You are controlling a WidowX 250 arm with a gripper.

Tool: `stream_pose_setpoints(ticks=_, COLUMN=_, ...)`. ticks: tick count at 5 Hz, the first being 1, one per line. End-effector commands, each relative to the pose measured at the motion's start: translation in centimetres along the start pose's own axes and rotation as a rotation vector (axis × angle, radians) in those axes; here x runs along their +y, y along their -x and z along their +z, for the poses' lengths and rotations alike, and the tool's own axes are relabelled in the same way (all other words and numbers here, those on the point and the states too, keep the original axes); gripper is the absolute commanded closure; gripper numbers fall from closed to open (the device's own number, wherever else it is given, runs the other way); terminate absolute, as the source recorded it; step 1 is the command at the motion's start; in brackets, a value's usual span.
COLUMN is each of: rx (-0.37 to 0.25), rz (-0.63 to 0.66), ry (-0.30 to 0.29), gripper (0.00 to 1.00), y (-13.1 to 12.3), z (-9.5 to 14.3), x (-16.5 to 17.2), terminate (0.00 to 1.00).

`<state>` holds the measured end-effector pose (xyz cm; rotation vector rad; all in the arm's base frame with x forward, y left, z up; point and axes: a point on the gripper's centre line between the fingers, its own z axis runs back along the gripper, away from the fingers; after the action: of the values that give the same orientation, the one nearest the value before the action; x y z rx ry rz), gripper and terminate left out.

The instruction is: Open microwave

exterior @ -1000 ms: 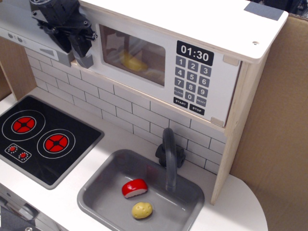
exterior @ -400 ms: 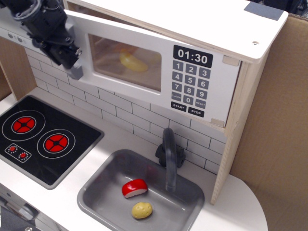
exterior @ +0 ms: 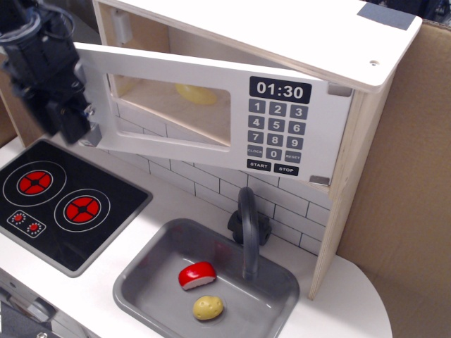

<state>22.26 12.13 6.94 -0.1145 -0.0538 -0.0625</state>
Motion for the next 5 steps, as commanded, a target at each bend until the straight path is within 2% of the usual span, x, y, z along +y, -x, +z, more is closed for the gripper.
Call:
stream_pose_setpoints(ticks=1, rx=0.103, rz=0.094, ry=-0.065, gripper=0.00, y=2.9, z=1.8, x=3.0, terminate=0.00)
stream_pose_setpoints(ticks=2, rx=0.050, rz=0.160, ry=-0.066, gripper=0.00, y=1.8, z=2.9, x=6.5, terminate=0.00)
stream_pose_setpoints(ticks=3, rx=-0.034, rz=0.268, ry=-0.026, gripper=0.00, y=0.2, z=5.2, x=10.0, terminate=0.00)
stream_pose_setpoints(ticks=4, rx=-0.007, rz=0.415, ry=-0.059, gripper=0.00, y=-2.5, z=5.5, x=11.6, terminate=0.00)
stream_pose_setpoints(ticks=5, rx=-0.036, rz=0.455, ry=-0.087, gripper=0.00, y=-4.6, z=4.8, x=11.0, terminate=0.00)
